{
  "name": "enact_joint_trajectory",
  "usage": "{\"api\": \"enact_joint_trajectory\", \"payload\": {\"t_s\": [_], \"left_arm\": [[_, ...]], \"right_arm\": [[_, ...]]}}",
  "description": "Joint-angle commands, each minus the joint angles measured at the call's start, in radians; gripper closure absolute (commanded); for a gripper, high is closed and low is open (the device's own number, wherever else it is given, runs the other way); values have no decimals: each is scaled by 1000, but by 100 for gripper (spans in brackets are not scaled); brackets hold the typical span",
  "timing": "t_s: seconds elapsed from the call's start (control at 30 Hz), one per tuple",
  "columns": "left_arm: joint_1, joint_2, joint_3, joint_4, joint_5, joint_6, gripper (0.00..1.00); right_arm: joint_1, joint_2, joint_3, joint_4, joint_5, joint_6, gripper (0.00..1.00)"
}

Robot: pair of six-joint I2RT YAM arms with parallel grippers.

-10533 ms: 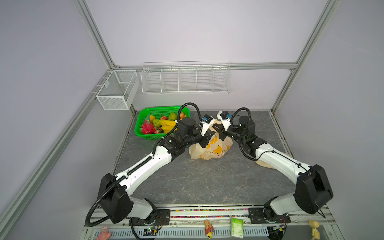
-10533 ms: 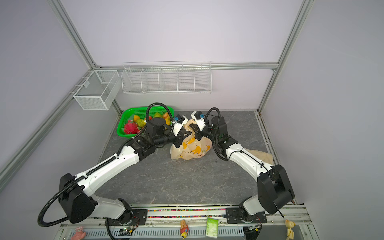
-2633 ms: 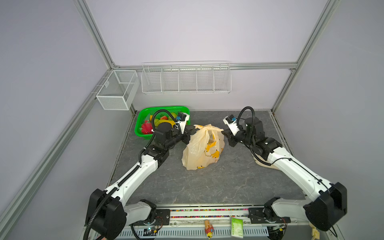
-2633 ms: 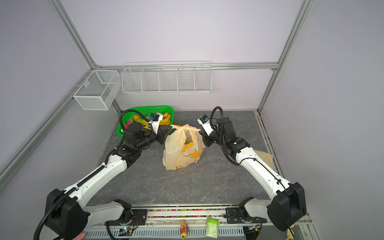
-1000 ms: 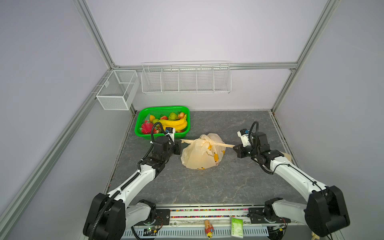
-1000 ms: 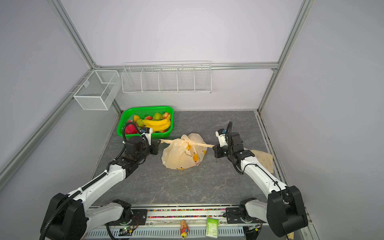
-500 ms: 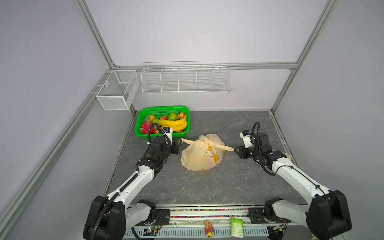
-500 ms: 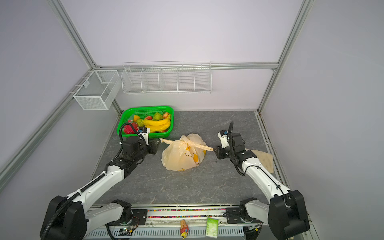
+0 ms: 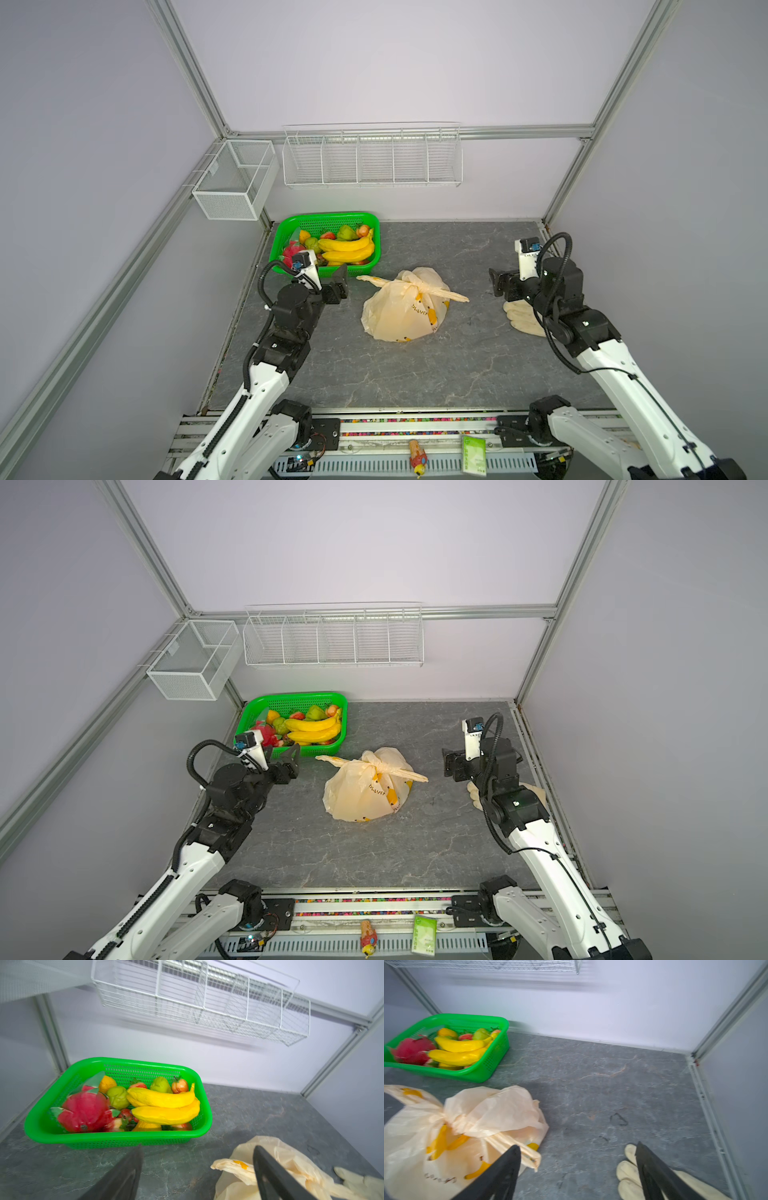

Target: Place the fake fruits into the plastic bag and tie a complex knot

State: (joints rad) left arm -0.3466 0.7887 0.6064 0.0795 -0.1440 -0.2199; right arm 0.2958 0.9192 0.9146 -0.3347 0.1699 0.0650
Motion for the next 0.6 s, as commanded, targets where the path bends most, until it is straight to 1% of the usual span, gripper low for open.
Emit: {"api": "enact_joint_trajectory", "payload": {"t_s": [0.0,0.03,0.1,0.17,0.23,0.37,0.4,0.47,0.53,0.57], "left_arm": [[7,-27,-49,15,-212,34,3],[8,-29,-68,31,-266,43,1],[16,-30,-109,69,-363,58,1],[28,-29,-150,112,-426,74,1],[49,-29,-186,152,-464,88,1],[118,58,-253,247,-448,94,1],[125,83,-278,298,-445,108,1],[133,129,-331,420,-437,134,1],[150,182,-376,553,-394,156,1],[164,213,-383,585,-378,151,1]], "right_arm": [[-13,-8,-86,123,191,1,10],[-19,-6,-114,161,225,5,11],[-37,9,-170,223,275,6,11],[-52,39,-223,286,311,5,11],[-72,70,-279,360,310,2,11],[-84,129,-419,575,321,-52,11],[-111,148,-452,634,335,-67,11],[-126,183,-492,707,339,-86,12],[-136,226,-513,763,325,-94,11],[-143,251,-524,803,309,-101,11]]}}
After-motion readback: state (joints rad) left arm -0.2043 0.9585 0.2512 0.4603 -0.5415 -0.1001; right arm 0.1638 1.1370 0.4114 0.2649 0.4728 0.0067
